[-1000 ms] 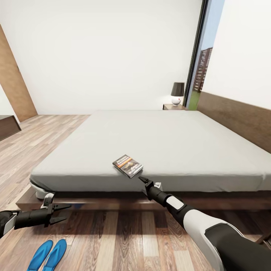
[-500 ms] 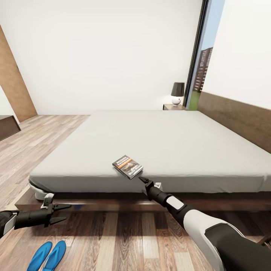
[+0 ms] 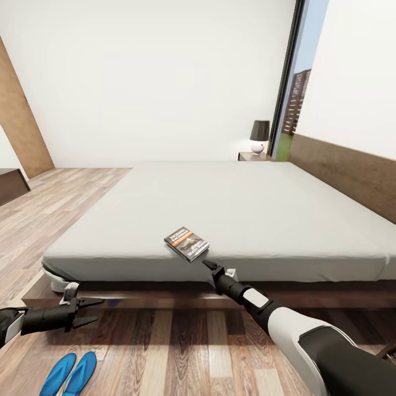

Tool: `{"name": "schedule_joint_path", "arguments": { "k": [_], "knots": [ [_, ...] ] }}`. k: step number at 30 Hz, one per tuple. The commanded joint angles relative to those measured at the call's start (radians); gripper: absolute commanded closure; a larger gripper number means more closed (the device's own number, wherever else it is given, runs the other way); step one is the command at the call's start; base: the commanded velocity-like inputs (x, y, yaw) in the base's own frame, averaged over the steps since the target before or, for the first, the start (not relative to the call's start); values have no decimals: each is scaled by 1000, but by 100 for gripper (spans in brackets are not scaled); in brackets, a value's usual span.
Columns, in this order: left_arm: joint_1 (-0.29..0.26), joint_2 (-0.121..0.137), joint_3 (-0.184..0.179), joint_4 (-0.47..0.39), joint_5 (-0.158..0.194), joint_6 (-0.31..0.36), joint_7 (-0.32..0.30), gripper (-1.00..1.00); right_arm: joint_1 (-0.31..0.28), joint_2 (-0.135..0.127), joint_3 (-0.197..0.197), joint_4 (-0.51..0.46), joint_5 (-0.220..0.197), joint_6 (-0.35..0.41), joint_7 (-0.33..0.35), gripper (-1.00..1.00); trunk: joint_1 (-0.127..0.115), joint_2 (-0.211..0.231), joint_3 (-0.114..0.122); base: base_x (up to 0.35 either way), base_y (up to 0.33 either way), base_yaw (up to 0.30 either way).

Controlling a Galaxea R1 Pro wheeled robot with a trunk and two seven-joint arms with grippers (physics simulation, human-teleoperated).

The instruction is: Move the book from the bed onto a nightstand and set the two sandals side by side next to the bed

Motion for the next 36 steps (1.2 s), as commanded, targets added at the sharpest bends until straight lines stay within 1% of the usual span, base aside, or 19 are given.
{"name": "schedule_joint_path", "arguments": {
  "k": [1, 23, 36],
  "knots": [
    [0, 0, 5, 0, -6, 11, -4, -100, -1, 1, 7, 2, -11, 4, 2, -100, 0, 0, -1, 0, 0, 0],
    [0, 2, 6, 0, -7, 11, -5, -100, -1, 6, 6, 9, -11, 6, 5, -100, 0, 0, -1, 2, 0, 0],
    [0, 2, 5, 0, -8, 11, -5, -100, -1, 6, 7, 9, -11, 10, 5, -100, 0, 0, -1, 103, 26, 0]
  ]
}}
